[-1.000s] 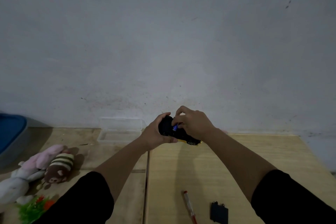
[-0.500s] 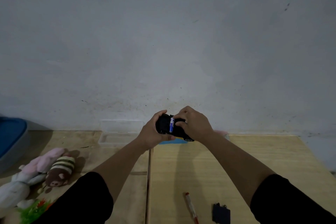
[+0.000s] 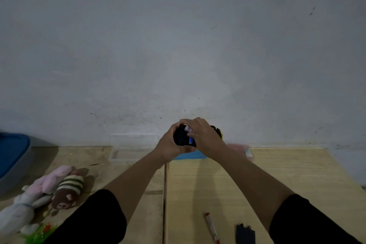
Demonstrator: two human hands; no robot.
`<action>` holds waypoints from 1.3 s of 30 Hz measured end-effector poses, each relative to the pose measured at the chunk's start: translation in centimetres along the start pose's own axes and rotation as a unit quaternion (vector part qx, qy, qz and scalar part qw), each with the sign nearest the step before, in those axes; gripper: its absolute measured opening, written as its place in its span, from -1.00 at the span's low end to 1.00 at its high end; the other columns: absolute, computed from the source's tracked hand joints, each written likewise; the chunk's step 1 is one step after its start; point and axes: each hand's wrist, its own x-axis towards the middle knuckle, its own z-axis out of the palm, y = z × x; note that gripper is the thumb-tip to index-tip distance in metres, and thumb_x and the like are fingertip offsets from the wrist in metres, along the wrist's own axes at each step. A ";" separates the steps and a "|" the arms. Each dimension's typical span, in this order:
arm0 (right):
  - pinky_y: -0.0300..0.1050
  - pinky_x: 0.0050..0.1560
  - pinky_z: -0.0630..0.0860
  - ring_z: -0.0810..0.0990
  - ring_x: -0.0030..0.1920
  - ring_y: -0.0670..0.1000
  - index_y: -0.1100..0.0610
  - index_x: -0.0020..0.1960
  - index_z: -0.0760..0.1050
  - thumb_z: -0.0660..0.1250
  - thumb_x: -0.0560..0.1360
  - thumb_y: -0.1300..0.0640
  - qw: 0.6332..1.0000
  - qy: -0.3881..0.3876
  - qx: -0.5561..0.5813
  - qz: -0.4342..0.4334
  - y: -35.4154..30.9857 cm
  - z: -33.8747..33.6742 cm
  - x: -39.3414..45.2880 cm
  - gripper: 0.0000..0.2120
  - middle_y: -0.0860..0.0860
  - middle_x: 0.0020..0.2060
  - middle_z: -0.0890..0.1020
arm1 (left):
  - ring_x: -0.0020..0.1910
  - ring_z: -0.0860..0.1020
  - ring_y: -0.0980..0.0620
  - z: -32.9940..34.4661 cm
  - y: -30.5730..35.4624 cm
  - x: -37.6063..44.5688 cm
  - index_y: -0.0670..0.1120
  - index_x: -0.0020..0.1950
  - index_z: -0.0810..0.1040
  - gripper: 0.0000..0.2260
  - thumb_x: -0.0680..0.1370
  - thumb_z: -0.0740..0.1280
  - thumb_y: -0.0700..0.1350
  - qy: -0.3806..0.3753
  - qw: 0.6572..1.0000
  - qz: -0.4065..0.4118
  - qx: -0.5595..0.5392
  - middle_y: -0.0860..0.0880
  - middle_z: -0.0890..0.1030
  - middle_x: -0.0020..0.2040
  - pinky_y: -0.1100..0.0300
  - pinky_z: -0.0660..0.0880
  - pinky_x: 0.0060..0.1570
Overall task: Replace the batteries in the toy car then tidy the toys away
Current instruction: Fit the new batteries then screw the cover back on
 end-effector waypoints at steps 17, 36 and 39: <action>-0.14 0.00 0.43 0.56 0.05 0.01 -0.01 0.22 0.55 0.27 0.53 0.07 0.998 -0.048 -0.040 0.013 0.2 -1.1 -0.7 -0.72 -0.05 0.13 0.58 | 0.22 0.50 0.07 -1.7 -0.6 -0.1 0.08 0.42 0.28 -0.17 0.26 0.60 -0.22 -0.028 0.999 -0.015 0.028 0.08 0.46 0.25 0.11 0.51 0.21; -0.11 -0.42 0.55 0.65 -0.20 -0.01 0.04 -0.06 0.63 0.23 0.45 0.05 0.987 -0.004 -0.137 -0.078 1.2 -1.3 -1.7 -0.79 -0.02 0.01 0.66 | 0.22 0.49 0.10 -1.8 -0.9 0.3 0.05 0.43 0.28 -0.16 0.25 0.60 -0.23 -0.024 0.999 -0.008 0.034 0.10 0.47 0.24 0.11 0.49 0.23; -0.18 -0.50 0.53 0.66 -0.25 -0.03 0.00 -0.03 0.64 0.16 0.46 -0.14 0.988 0.017 -0.135 -0.075 1.6 -1.1 -2.3 -0.65 -0.03 0.04 0.66 | 0.21 0.50 0.09 -1.9 -1.1 0.4 0.05 0.43 0.28 -0.15 0.24 0.61 -0.24 -0.016 0.999 -0.007 0.028 0.10 0.47 0.23 0.06 0.51 0.21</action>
